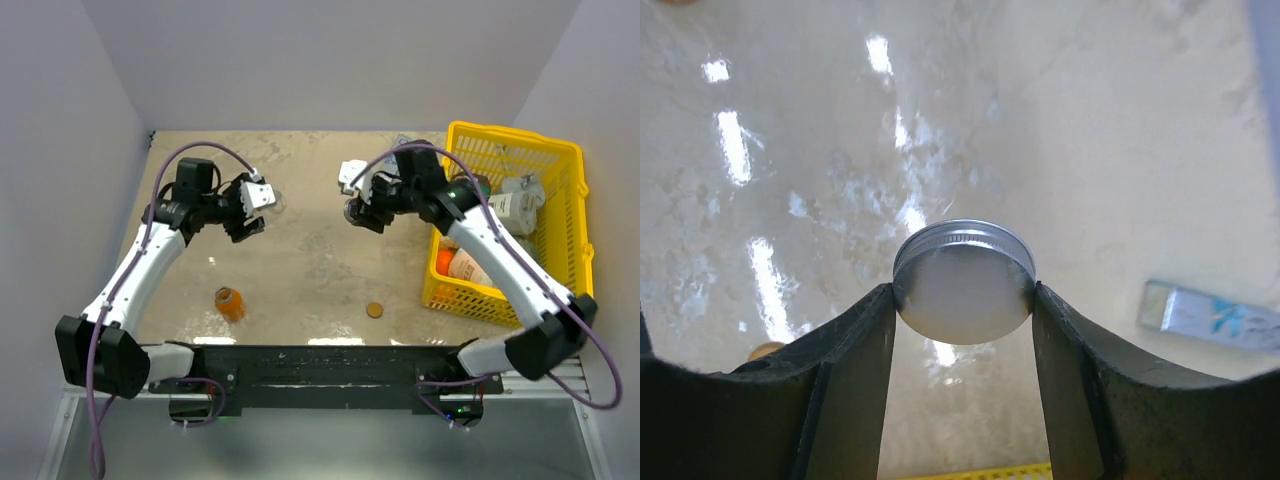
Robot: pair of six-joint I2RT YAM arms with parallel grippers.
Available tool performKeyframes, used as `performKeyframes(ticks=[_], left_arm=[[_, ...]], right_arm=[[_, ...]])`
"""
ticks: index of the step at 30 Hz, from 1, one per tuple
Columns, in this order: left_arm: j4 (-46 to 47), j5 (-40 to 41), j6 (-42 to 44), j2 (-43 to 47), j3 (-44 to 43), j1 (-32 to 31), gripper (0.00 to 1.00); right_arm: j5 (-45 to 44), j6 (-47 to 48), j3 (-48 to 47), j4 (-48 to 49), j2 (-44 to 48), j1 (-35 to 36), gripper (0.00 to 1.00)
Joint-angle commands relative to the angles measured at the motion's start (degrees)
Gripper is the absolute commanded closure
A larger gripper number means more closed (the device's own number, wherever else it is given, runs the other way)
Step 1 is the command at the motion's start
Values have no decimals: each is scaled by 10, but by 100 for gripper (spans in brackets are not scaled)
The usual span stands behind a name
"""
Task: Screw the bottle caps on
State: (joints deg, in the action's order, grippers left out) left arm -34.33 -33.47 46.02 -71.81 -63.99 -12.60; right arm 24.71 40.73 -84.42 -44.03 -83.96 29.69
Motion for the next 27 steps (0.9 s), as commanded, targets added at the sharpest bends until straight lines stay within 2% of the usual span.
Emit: performKeyframes(ticks=[1,5,8,12,21,27], left_arm=[[-101,-39,134,-29,-80,-8,100],[-125,-54,166,-59,-126,-22,100],[-170,-58,191,-89,-177,-37,100],[-208,-64,190,-116,-223,-55,100],[-194,-49,166,-97,-211,-84,100],[-185,-48,152,-90,-217,-91,100]], right_arm=[[54,68,72,124,96,10,63],[72,131,105,201,151,26,64],[75,170,85,201,141,43,64],[83,168,39,202,108,51,64],[120,138,-13,221,59,88,64],[140,152,-36,184,35,105,64]])
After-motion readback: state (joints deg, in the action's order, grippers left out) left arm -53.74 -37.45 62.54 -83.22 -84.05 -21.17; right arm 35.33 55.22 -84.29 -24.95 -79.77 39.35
